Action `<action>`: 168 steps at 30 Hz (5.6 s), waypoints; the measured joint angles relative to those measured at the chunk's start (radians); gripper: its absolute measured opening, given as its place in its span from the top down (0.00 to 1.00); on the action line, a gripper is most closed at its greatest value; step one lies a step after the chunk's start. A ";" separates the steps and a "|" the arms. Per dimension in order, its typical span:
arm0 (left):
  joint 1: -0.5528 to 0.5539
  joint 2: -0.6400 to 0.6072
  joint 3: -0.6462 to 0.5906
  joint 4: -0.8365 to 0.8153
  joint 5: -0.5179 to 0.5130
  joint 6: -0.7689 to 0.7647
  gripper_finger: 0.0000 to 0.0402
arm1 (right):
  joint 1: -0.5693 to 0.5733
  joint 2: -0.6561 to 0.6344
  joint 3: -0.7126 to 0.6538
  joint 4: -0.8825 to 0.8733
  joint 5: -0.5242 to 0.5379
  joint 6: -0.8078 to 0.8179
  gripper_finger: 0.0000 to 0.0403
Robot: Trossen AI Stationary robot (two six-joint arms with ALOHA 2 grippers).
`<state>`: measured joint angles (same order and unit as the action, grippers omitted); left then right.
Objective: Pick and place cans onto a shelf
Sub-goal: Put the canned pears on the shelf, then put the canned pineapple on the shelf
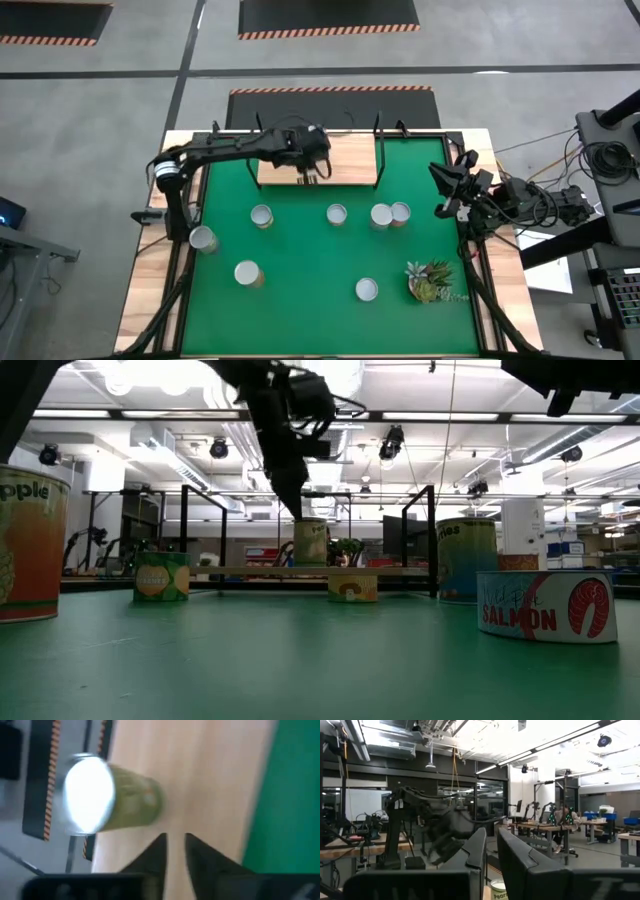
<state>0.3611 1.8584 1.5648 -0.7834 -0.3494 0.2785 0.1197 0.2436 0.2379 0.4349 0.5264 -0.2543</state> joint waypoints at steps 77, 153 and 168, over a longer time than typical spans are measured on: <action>-0.794 -0.331 -0.125 -0.534 0.336 -1.474 0.83 | 0.000 0.321 0.282 -0.299 -0.134 0.074 0.91; -0.537 -0.160 0.130 -0.424 0.149 -0.673 0.23 | 0.000 0.347 0.298 -0.389 -0.134 0.098 0.91; -0.086 -0.025 0.198 -0.377 0.146 -0.352 0.23 | 0.000 0.347 0.298 -0.413 -0.134 0.119 0.91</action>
<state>0.2756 1.8335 1.7626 -1.1607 -0.2031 -0.0737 0.1201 0.5907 0.5358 0.0218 0.3925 -0.1355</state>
